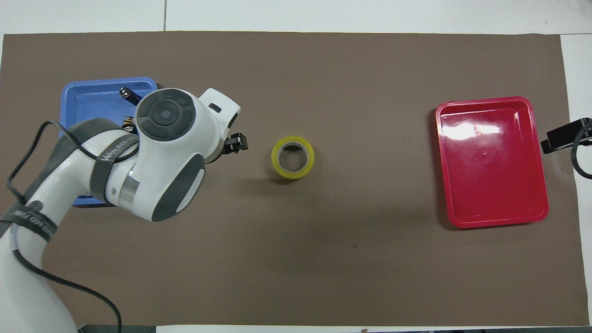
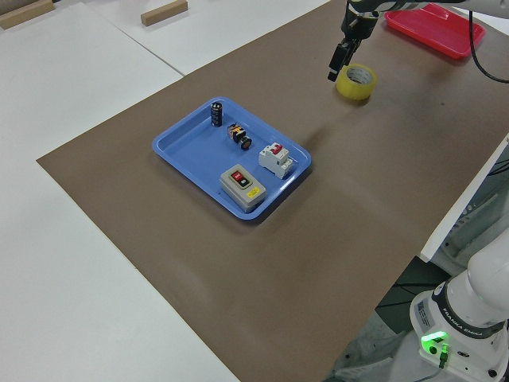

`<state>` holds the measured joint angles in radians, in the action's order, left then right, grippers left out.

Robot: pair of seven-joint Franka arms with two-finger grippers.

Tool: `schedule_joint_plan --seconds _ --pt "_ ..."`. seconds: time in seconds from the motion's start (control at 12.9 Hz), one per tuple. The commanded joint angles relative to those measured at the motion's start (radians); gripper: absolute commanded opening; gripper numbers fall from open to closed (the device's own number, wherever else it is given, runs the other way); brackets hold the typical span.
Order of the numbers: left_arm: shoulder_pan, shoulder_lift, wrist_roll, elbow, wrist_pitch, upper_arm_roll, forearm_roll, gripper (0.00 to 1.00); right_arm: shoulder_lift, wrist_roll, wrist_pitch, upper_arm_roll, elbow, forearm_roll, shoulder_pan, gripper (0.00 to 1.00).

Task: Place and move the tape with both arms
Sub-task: 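Release the tape on the table while the right gripper reaches toward it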

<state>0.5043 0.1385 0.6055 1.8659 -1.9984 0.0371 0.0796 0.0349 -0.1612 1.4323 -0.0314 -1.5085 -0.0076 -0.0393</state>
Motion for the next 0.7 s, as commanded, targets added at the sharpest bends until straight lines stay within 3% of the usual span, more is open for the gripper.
schedule_joint_plan --seconds 0.0,0.39,0.62 --pt "-0.125 -0.074 -0.181 0.038 0.050 -0.008 -0.027 1.00 -0.006 0.141 0.057 0.008 -0.030 0.011 0.103 1.00" --pt "-0.340 -0.163 -0.461 -0.017 0.180 0.004 -0.084 1.00 0.181 0.572 0.317 0.008 -0.044 0.015 0.408 1.00" --pt "-0.403 -0.148 -0.556 -0.181 0.343 0.004 -0.087 1.00 0.226 0.669 0.515 0.008 -0.145 0.014 0.508 1.00"
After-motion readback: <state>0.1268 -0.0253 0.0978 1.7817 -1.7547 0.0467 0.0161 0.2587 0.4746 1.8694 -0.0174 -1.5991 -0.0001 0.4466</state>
